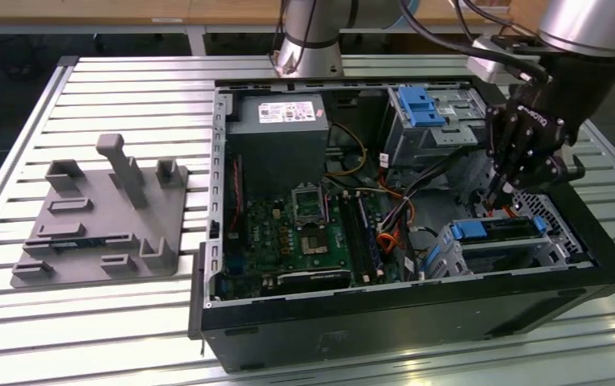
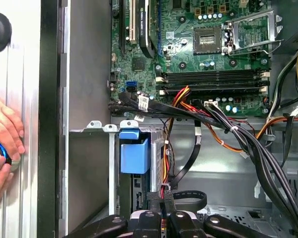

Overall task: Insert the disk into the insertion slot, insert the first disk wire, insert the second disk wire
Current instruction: 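Insert the second disk wire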

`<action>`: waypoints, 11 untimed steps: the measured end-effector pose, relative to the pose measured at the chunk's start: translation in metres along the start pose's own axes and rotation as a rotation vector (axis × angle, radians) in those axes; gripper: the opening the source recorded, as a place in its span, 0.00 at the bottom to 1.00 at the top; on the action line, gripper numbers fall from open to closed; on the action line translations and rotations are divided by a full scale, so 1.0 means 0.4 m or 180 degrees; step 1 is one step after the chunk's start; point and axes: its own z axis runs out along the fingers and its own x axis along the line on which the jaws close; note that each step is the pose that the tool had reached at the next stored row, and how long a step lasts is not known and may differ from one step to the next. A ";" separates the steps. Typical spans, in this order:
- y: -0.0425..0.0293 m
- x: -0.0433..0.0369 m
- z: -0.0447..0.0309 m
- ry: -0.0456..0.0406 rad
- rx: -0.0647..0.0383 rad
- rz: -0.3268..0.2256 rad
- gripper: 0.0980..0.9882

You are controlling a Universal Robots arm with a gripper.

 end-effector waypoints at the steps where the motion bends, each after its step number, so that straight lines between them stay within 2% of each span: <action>1: 0.000 0.003 0.001 -0.0030 0.0001 -0.0001 0.05; 4: 0.000 0.014 0.002 -0.0102 0.0004 -0.0002 0.05; 9: 0.000 0.038 -0.006 -0.0147 0.0004 -0.0003 0.05; 11: 0.001 0.046 -0.005 -0.0186 0.0004 -0.0004 0.05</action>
